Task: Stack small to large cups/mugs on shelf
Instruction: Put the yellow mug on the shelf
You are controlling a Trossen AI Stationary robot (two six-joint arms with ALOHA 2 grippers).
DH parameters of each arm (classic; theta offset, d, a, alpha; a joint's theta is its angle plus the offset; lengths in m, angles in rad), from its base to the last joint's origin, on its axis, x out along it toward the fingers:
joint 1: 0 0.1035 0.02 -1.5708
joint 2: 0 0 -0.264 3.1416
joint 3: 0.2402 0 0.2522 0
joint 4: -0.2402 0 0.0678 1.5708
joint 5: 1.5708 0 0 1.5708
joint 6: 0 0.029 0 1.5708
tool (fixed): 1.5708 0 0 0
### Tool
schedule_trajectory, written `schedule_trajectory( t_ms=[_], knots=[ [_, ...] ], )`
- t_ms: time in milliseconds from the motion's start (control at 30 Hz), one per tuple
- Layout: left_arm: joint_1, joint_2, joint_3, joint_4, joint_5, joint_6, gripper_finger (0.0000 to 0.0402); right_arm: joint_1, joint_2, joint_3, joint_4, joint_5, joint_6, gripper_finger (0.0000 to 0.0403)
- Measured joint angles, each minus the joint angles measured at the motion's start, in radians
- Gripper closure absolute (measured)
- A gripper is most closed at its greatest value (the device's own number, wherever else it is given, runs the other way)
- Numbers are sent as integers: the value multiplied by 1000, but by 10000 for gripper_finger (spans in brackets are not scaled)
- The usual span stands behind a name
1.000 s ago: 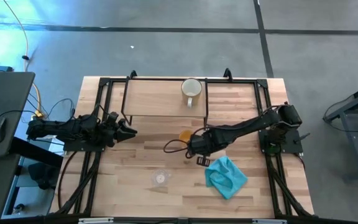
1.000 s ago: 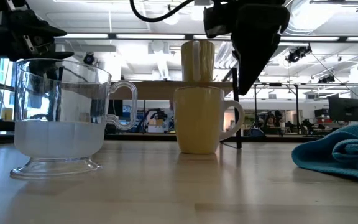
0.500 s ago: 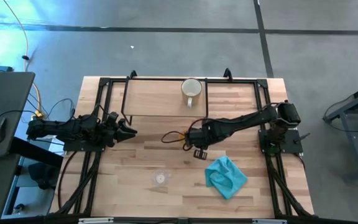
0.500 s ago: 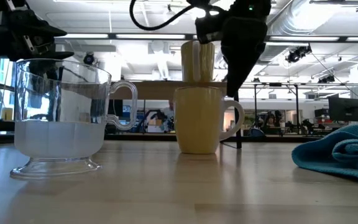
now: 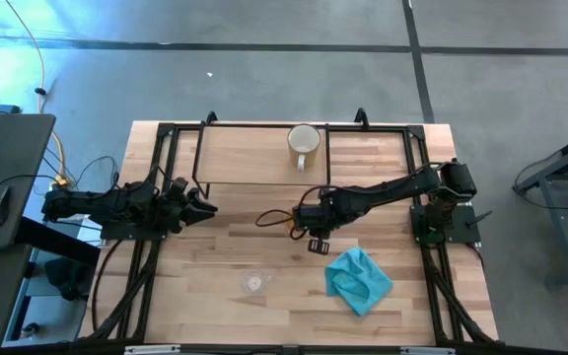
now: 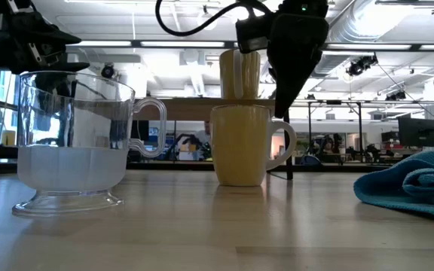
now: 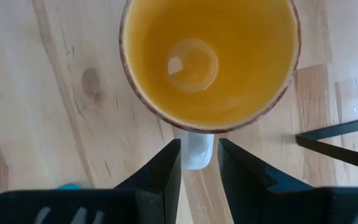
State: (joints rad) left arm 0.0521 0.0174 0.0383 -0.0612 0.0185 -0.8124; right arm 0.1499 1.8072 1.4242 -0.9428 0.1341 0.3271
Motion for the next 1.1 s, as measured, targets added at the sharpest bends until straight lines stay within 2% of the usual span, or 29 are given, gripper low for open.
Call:
schedule_trajectory(
  t_ms=[1100],
  knots=[
    [0, 0, 0, 0, 0, 0, 247, -20, 62, 0, 6, -39, -12, 306]
  ],
)
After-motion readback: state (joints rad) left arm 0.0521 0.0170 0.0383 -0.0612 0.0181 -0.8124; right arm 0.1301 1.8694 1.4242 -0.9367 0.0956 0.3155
